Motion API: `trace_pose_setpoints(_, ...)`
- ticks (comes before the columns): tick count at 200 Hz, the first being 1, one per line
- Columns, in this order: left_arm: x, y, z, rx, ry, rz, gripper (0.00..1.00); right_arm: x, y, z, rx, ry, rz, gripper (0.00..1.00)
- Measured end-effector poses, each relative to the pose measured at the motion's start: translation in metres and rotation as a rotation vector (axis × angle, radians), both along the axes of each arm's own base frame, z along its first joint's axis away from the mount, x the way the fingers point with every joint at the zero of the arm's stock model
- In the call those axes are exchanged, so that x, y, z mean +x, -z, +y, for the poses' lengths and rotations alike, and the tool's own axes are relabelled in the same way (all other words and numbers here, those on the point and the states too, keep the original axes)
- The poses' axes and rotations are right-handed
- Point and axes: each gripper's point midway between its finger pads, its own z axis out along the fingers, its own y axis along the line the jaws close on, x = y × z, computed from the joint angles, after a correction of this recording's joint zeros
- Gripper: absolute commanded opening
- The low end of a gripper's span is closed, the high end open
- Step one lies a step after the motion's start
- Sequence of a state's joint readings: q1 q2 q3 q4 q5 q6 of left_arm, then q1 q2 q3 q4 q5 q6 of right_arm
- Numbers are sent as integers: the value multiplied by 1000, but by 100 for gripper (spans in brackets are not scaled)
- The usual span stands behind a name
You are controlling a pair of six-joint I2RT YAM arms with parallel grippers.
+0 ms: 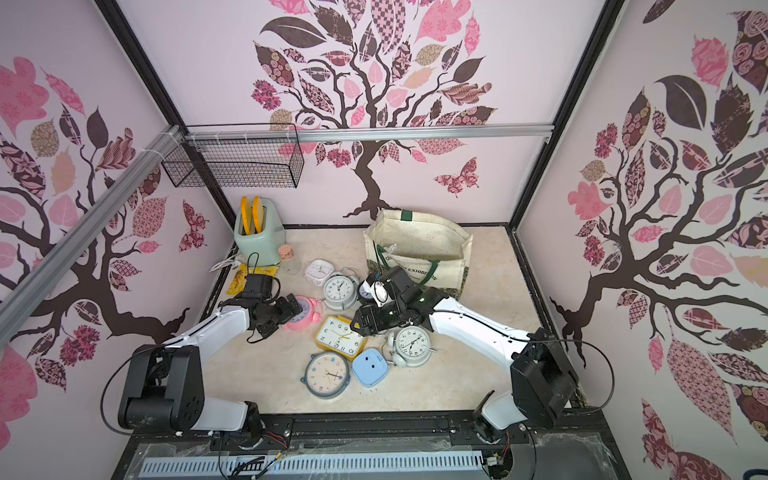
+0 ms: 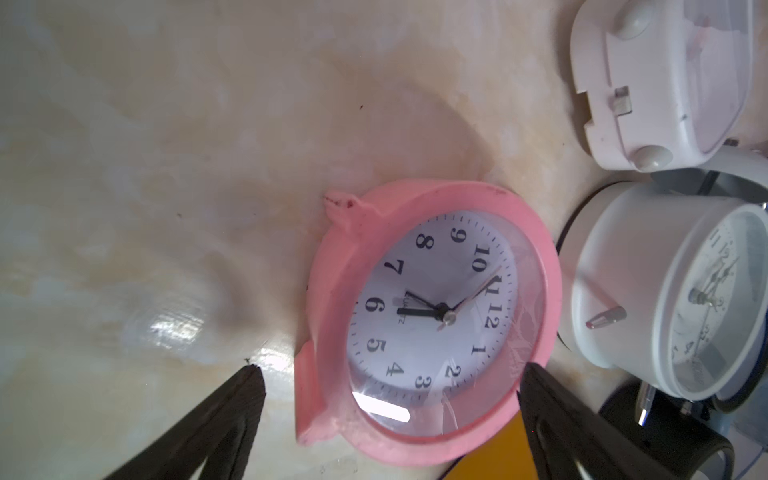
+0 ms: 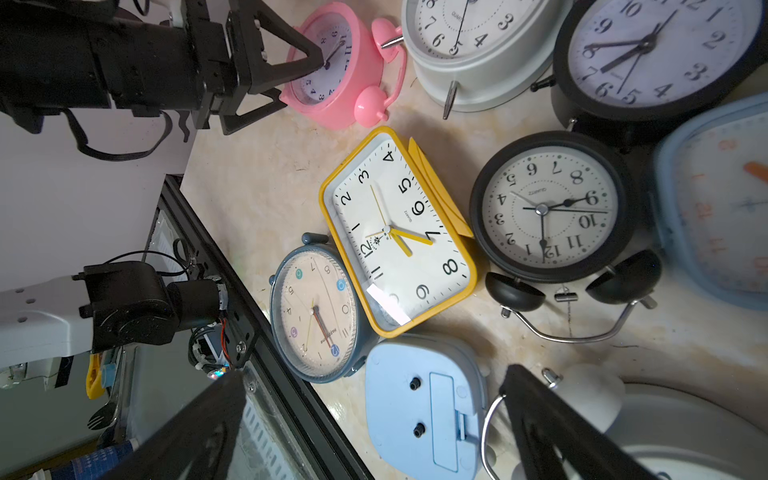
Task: Put the alarm clock into the canvas bag
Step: Adjust the alarm at the center of the board, then pick up the alarm from the center of the board.
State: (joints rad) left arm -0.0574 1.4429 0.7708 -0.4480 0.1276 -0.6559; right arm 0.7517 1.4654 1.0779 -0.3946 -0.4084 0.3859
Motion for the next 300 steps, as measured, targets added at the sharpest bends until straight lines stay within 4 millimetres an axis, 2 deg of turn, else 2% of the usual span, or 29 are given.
trace_pose_setpoints(43, 2, -1, -15, -28, 46, -12, 98, -1, 2, -1, -4, 0, 3, 100)
trace_pose_setpoints(98, -7, -15, -70, -57, 187, -62, 98, 0, 2, -1, -4, 2, -1, 100)
trace_pose_setpoints(123, -14, -18, -87, -67, 230, -67, 98, 1, 3, -2, -9, 7, -6, 100)
trace_pose_setpoints(143, -21, -19, -81, -34, 236, -53, 98, 1, 3, -2, -11, 6, -8, 100)
trace_pose_setpoints(177, -34, -32, -52, 117, 240, -48, 98, 2, 2, -1, -8, 6, -11, 100)
trace_pose_setpoints(220, -21, -40, -22, 276, 294, -27, 98, 3, 0, 1, 4, 1, -17, 100)
trace_pose_setpoints(241, -14, -30, -23, 316, 400, 2, 97, 2, 0, 1, 6, -4, -16, 100)
trace_pose_setpoints(266, -17, -18, -29, 332, 543, 31, 97, 0, -1, 2, 11, -11, -10, 100)
trace_pose_setpoints(300, -17, -14, -29, 380, 662, 30, 96, -3, -2, 4, 23, -22, 2, 100)
